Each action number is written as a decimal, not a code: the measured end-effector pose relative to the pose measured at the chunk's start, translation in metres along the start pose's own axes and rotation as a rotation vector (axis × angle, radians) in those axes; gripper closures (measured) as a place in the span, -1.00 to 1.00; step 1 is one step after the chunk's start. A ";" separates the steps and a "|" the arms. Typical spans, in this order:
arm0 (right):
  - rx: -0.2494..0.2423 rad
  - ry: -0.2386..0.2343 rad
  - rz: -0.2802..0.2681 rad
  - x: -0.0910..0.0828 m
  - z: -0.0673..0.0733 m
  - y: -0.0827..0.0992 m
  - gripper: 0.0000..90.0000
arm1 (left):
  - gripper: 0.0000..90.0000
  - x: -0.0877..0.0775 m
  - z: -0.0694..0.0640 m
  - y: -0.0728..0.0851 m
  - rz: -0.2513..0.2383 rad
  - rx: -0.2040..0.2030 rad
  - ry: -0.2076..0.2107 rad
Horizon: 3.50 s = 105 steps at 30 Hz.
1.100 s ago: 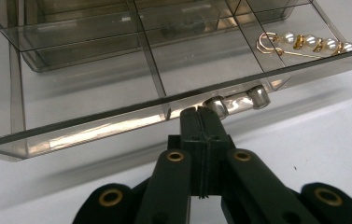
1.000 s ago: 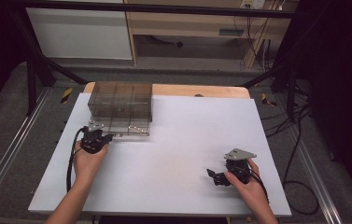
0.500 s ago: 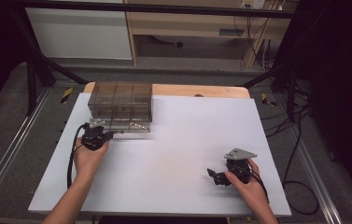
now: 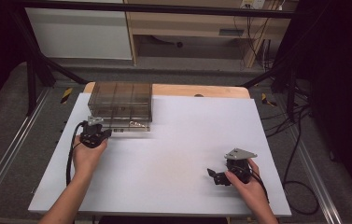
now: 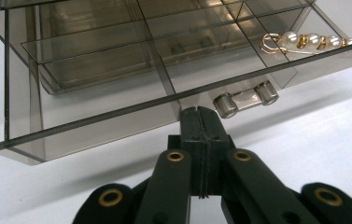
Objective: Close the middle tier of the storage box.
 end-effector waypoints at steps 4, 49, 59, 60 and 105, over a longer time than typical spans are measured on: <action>0.001 -0.003 0.000 0.001 0.000 0.000 -0.93 | 1.00 0.000 0.002 -0.003 -0.003 -0.004 -0.003; -0.005 0.001 -0.016 -0.002 0.001 -0.001 -0.94 | 1.00 0.006 0.002 -0.012 0.024 0.027 0.003; -0.004 0.001 -0.020 -0.003 0.001 -0.002 -0.94 | 1.00 0.012 0.003 -0.014 0.025 0.018 0.002; -0.008 -0.001 -0.017 -0.003 0.002 -0.002 -0.94 | 1.00 0.013 0.004 -0.014 0.027 0.022 0.001; -0.043 0.005 0.003 -0.003 0.000 -0.001 -0.94 | 1.00 0.033 0.019 -0.039 0.013 0.030 -0.042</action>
Point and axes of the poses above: each handheld gripper's, and its own axes: x roughly forward along the jaws, y roughly out of its underside, z roughly to its left, the point moved 1 cm from there along x, roughly forward along the jaws, and after that the axes turned 3 degrees about x, right-handed, at the moved point
